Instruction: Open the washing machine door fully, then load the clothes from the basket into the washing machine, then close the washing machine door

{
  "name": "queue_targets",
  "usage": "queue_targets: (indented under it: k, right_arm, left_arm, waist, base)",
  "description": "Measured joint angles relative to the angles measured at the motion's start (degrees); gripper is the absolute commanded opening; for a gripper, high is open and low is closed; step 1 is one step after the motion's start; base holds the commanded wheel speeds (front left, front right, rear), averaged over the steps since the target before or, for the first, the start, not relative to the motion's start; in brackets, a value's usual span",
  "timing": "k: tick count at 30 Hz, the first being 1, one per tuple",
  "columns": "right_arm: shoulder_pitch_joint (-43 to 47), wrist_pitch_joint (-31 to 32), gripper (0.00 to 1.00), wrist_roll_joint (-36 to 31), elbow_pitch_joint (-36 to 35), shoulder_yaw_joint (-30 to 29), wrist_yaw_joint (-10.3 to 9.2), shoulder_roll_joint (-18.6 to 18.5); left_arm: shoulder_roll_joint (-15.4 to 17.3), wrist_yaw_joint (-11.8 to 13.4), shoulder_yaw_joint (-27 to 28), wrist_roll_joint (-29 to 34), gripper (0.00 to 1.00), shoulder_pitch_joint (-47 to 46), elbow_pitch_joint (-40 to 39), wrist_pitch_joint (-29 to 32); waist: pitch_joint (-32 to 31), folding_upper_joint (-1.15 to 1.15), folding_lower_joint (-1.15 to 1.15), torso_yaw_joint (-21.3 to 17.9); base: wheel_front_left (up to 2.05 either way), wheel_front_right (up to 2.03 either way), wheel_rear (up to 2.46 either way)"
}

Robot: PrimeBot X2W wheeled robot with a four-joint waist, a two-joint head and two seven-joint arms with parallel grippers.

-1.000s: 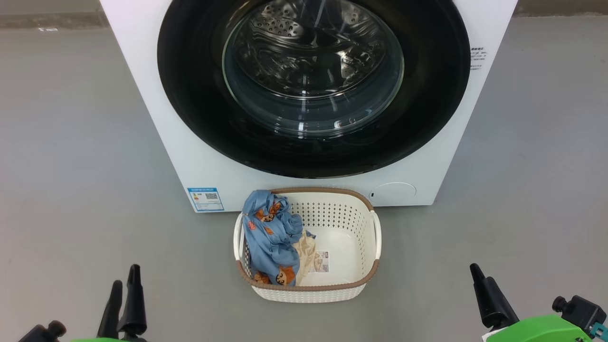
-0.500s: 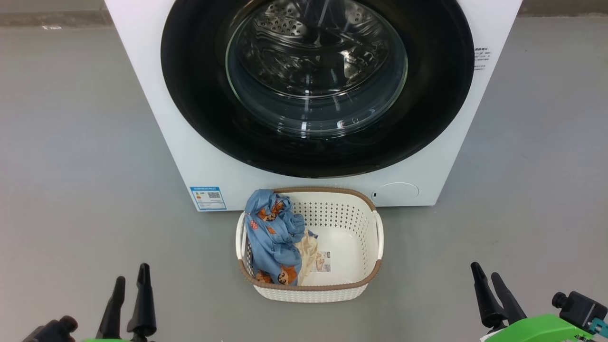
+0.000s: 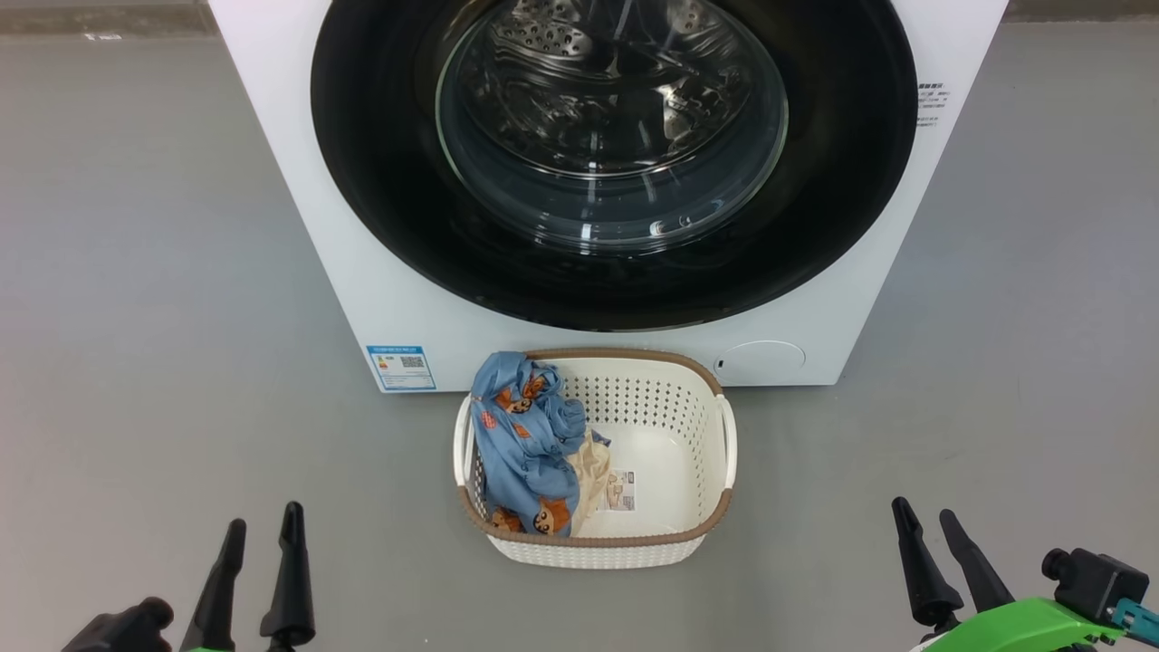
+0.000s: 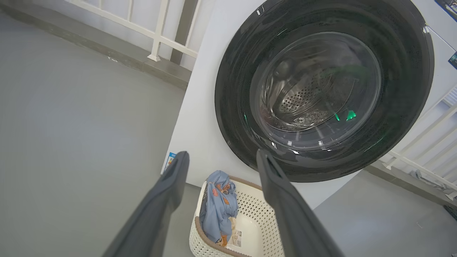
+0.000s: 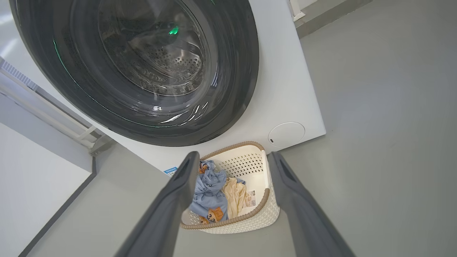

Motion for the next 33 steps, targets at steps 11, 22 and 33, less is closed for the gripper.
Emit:
queue_targets:
  k: [11,22,33]
  right_arm:
    - [0.01,-1.68,1.0,-6.24,-0.4,0.68,0.0,-0.6]
    - [0.04,-3.55,1.0,-12.81,-0.83,0.74,0.0,-1.15]
    - [0.08,-5.3,1.0,-19.48,-1.63,-0.07,0.0,-1.48]
  left_arm:
    - [0.03,-0.01,-0.69,7.51,1.0,0.0,-1.22,-1.58]
    - [0.25,-0.02,-1.36,15.0,1.0,0.01,-1.88,-3.53]
    - [1.23,-0.02,-2.21,21.9,1.0,0.02,-2.21,-5.3]
  waist:
    - [0.06,0.0,0.0,0.49]
    - [0.32,0.0,0.0,1.02]
    - [0.58,0.0,0.0,1.48]
  base:
    - [0.0,0.0,0.0]
    - [0.0,0.0,0.0]
    - [0.0,0.0,0.0]
